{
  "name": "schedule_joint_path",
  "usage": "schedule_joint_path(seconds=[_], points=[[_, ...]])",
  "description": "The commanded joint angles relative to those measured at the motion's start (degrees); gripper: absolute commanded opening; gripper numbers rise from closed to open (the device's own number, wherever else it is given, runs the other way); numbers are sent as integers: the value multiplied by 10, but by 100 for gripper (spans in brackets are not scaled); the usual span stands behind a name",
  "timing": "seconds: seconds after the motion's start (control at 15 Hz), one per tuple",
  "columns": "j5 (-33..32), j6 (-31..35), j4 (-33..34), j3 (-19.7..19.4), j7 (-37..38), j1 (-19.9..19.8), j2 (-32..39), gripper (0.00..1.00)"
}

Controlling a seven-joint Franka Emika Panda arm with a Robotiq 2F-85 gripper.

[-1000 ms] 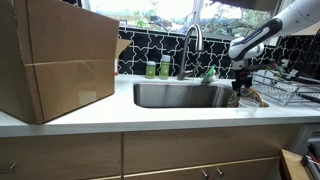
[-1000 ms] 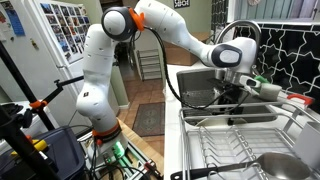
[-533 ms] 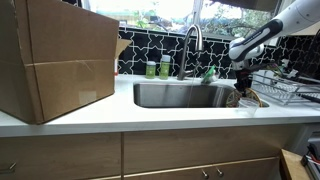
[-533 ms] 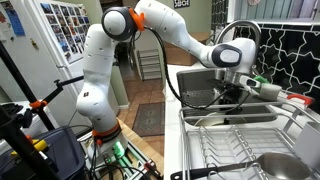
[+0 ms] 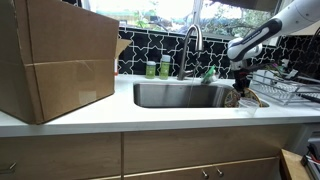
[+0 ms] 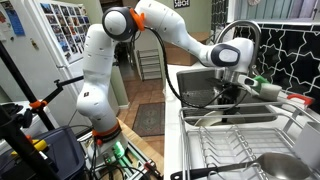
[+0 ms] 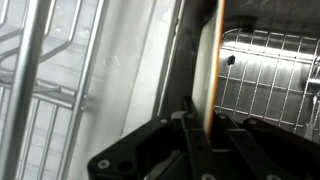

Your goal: Rinse the plate with the water, then put it on the dish rack

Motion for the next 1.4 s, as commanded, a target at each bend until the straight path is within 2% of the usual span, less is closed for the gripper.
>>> schedule_joint_path(seconds=[0.0, 0.33, 0.6, 0.87, 1.33], points=[[39, -28, -3, 6, -40, -18, -11, 3], [101, -77, 12, 0, -95, -52, -34, 3], [111, -107, 25, -10, -113, -60, -40, 3], [129, -95, 23, -7, -114, -63, -35, 3], [203, -64, 19, 4, -114, -65, -32, 3]])
